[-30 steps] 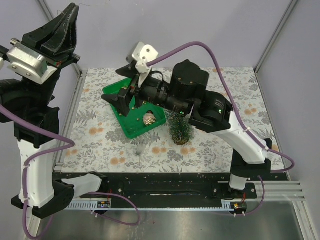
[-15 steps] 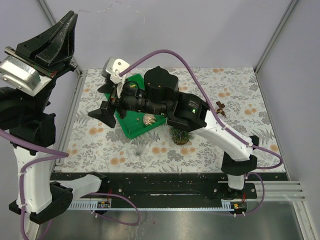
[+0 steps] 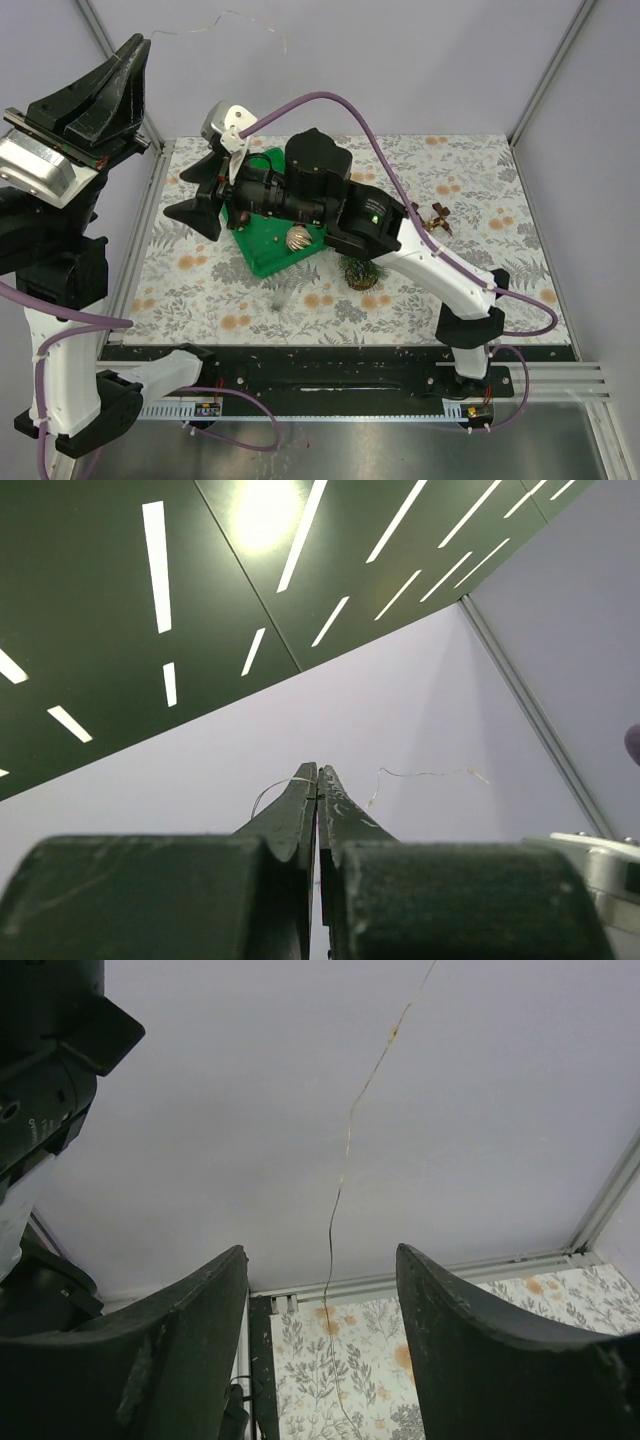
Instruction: Decorate the small christmas tree
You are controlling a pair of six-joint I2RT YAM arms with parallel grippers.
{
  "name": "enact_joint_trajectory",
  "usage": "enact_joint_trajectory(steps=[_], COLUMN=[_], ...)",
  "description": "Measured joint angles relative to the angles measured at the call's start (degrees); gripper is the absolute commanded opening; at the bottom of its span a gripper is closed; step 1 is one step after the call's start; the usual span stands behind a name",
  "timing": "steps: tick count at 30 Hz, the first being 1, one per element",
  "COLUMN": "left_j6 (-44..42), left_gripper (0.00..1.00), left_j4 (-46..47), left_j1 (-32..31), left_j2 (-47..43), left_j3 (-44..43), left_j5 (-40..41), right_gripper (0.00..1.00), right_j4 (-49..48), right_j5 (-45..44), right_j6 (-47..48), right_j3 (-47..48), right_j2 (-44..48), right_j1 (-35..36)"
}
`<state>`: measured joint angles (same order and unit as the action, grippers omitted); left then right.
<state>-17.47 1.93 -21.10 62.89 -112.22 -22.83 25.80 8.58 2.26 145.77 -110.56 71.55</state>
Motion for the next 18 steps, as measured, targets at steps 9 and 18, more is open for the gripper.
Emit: enact_joint_trajectory(steps=[9,18], left_j6=[0.0,-0.4], left_gripper=[0.00,0.44], left_j4=[1.0,2.1], left_j1=[0.0,0.0], left_j2=[-1.0,-2.4], left_j3=[1.8,4.5], left_j5=[-0.1,-0.2], right_gripper=[0.17,0.00], right_j4=[-0.7,-0.7], right_j5=[1.6,-0.2], right_j6=[-1.3,-0.4], right_j3=[0.3,0.4], right_j2=[-2.5,-2.5], right_j1=[-0.2,-1.5])
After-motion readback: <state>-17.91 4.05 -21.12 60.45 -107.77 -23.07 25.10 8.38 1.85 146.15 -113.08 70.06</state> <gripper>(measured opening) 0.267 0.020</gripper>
